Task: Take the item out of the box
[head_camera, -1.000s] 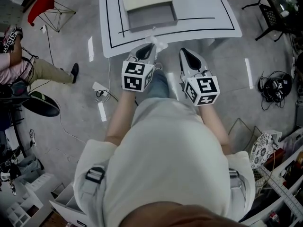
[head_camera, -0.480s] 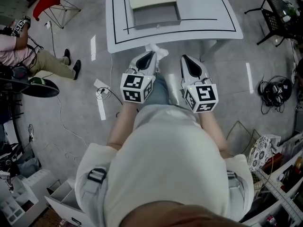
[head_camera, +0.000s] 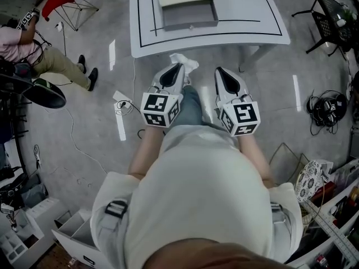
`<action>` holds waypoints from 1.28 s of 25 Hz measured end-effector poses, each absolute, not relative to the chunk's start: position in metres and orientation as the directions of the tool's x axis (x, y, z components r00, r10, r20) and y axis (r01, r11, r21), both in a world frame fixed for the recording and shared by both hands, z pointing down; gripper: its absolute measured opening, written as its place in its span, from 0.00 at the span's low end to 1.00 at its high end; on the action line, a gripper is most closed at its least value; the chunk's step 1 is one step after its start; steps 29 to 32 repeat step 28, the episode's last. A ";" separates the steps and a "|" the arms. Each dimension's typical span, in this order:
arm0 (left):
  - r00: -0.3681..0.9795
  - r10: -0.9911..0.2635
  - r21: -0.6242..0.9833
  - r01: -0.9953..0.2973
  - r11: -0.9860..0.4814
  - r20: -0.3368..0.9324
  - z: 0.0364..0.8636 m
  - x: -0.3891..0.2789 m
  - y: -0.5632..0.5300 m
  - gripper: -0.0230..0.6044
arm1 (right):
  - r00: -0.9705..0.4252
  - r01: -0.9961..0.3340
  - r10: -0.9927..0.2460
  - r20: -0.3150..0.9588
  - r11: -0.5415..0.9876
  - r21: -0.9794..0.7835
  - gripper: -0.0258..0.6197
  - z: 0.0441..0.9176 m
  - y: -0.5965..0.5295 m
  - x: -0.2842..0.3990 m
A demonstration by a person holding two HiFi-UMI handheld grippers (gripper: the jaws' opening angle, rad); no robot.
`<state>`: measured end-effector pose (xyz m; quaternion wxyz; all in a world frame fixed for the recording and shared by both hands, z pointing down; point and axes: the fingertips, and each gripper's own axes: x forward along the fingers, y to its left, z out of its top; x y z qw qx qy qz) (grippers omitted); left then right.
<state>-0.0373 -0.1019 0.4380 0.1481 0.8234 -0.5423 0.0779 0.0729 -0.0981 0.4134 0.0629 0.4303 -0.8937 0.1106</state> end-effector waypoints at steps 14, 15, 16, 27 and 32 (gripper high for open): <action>0.392 -0.881 0.156 -0.919 -0.362 0.264 0.428 -0.049 -0.107 0.07 | -0.617 -0.787 -0.764 0.189 0.605 -0.122 0.02 0.405 -0.103 0.063; 0.391 -0.882 0.156 -0.919 -0.361 0.263 0.428 -0.050 -0.109 0.07 | -0.617 -0.787 -0.765 0.188 0.604 -0.123 0.02 0.405 -0.105 0.063; 0.390 -0.882 0.157 -0.920 -0.360 0.263 0.428 -0.051 -0.111 0.07 | -0.617 -0.787 -0.765 0.187 0.604 -0.124 0.02 0.405 -0.107 0.062; 0.383 -0.885 0.163 -0.922 -0.351 0.263 0.428 -0.060 -0.108 0.07 | -0.623 -0.782 -0.759 0.189 0.608 -0.135 0.02 0.407 -0.103 0.051; 0.382 -0.886 0.163 -0.923 -0.350 0.263 0.428 -0.062 -0.107 0.07 | -0.624 -0.781 -0.758 0.189 0.609 -0.134 0.02 0.407 -0.103 0.049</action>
